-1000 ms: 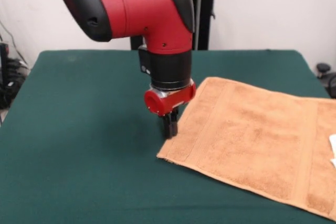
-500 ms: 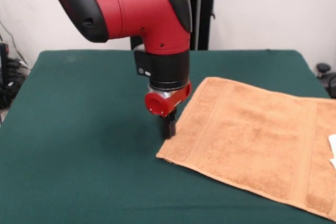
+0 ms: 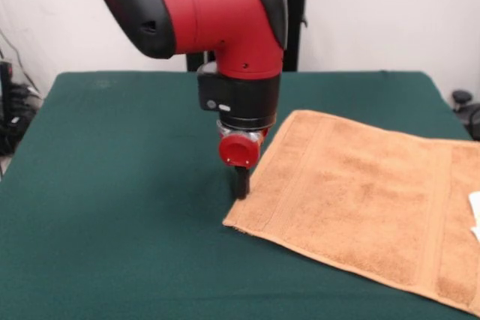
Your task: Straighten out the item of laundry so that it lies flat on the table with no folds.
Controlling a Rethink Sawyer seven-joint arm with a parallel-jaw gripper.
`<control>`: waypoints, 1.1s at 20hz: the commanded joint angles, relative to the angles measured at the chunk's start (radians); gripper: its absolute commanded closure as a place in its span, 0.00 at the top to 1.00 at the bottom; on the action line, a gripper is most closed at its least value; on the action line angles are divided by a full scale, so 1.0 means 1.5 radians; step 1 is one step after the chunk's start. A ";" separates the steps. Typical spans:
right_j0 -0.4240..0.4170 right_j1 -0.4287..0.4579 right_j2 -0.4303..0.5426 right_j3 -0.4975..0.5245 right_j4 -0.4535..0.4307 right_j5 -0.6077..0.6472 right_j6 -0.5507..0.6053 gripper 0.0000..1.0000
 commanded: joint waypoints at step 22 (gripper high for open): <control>0.094 0.016 -0.265 -0.148 -0.266 0.175 -0.166 0.00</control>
